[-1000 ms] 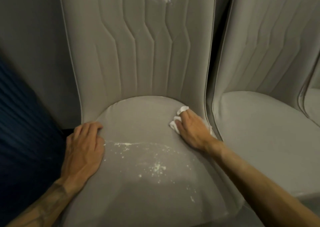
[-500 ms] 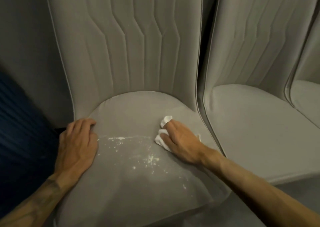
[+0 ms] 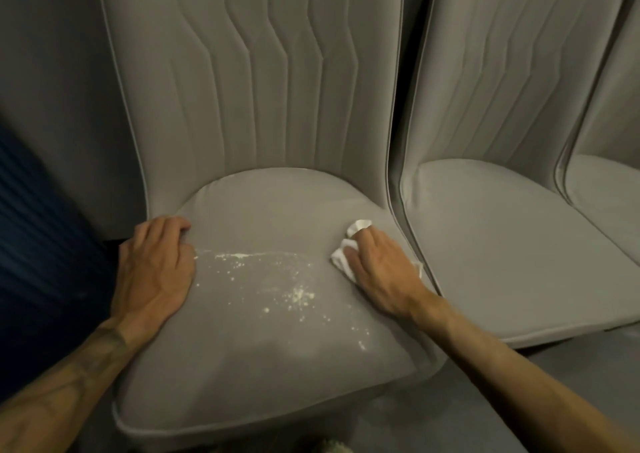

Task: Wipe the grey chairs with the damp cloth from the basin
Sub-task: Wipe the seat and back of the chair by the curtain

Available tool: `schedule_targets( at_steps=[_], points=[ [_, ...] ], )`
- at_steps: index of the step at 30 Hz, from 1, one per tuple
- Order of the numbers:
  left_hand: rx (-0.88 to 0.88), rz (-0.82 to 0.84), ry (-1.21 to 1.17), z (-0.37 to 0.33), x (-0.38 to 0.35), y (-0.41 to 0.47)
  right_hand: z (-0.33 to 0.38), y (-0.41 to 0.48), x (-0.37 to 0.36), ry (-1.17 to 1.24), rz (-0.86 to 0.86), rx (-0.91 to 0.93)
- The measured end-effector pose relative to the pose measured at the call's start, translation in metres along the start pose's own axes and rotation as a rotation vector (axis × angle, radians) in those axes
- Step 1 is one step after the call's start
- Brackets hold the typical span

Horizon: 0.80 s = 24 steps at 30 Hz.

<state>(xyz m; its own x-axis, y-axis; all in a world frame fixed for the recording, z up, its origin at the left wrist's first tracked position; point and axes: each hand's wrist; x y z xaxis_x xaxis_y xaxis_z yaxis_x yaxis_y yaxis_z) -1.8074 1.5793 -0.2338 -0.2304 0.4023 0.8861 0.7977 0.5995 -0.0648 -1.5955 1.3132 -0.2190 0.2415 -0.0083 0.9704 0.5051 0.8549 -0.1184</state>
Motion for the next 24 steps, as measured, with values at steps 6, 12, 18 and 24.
schedule_targets(
  at_steps=[6,12,18,24],
  points=[
    [0.012,0.001,0.008,-0.004,0.000,0.000,0.040,-0.022,-0.028,0.020,-0.063,-0.079],
    [0.000,-0.003,0.007,-0.002,0.002,-0.002,-0.001,-0.017,0.000,0.040,-0.023,-0.118],
    [-0.032,-0.002,0.020,0.000,0.000,0.000,0.044,-0.041,-0.027,0.053,-0.049,-0.045],
    [-0.020,0.004,0.021,0.003,-0.002,0.001,0.007,-0.047,-0.010,-0.058,-0.007,-0.255]
  ],
)
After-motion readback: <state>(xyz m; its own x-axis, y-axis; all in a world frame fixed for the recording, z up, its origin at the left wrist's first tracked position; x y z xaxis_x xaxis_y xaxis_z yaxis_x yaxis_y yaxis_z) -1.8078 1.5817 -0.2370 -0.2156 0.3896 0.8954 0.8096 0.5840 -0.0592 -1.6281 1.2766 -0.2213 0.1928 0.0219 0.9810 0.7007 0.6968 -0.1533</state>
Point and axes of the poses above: each hand's wrist, its own y-axis towards the middle knuckle, its own x-axis out of the back of the hand, z = x × y, and after that the axes turned 14 degrees about z, right-handed
